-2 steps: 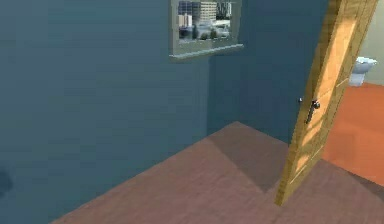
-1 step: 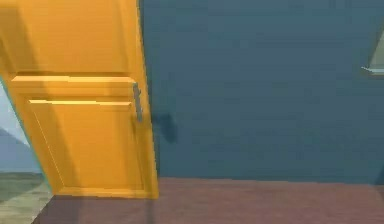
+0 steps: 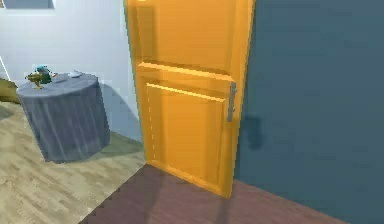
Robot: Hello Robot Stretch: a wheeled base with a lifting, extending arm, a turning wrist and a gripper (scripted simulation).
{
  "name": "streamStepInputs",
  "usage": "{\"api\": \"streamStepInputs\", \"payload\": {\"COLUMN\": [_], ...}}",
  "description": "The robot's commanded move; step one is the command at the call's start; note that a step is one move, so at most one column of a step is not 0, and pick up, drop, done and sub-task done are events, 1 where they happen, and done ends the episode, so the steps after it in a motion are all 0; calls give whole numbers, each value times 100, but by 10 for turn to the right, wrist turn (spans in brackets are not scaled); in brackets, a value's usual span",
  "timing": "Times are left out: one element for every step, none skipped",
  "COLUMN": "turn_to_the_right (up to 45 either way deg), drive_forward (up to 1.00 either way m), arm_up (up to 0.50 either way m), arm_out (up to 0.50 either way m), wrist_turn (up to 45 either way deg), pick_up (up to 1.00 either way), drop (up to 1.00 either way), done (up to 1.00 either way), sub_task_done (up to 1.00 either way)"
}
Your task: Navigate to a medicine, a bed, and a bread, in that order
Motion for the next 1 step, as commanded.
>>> {"api": "streamStepInputs", "payload": {"turn_to_the_right": [0], "drive_forward": [15], "arm_up": [0], "arm_out": [0], "wrist_turn": [0], "pick_up": [0], "drop": [0], "done": [0], "sub_task_done": [0]}}
